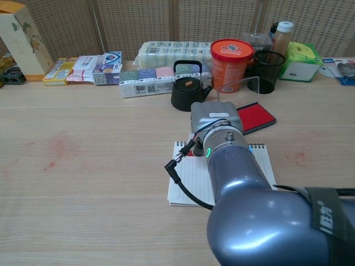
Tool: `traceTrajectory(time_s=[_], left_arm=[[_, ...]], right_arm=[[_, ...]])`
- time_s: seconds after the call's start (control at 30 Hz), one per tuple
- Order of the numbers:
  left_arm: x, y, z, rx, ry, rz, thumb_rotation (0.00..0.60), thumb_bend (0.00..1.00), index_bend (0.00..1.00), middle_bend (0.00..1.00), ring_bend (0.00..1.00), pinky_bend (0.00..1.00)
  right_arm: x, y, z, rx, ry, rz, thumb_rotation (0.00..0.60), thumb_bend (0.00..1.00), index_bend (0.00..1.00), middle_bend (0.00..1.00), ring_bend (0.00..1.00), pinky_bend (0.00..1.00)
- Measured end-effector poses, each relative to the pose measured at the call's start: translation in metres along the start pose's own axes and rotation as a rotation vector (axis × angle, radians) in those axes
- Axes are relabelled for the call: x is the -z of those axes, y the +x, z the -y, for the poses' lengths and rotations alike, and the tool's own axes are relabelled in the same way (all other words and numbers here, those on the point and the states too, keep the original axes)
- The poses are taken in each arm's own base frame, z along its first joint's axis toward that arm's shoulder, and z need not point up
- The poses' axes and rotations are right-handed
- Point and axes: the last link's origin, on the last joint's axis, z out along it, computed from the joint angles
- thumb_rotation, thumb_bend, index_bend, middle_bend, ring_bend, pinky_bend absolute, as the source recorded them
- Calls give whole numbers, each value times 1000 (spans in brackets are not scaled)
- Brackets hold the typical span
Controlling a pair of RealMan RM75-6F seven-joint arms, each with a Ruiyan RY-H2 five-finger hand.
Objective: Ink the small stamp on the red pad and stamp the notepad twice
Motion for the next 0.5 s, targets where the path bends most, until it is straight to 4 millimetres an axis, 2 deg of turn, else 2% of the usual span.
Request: traceTrajectory(time_s=[0.27, 0.5], left_arm=[[0, 0, 0, 0, -4, 6, 600, 0, 0, 0, 0, 3], [1, -1, -2, -3, -10, 8, 600, 0, 0, 0, 0, 3]], right_arm=[[10, 14, 2, 0, 12, -21, 600, 510, 582, 934, 1000, 1000], [22, 38, -1, 16, 12, -54, 600, 510, 583, 934, 1000, 1000]])
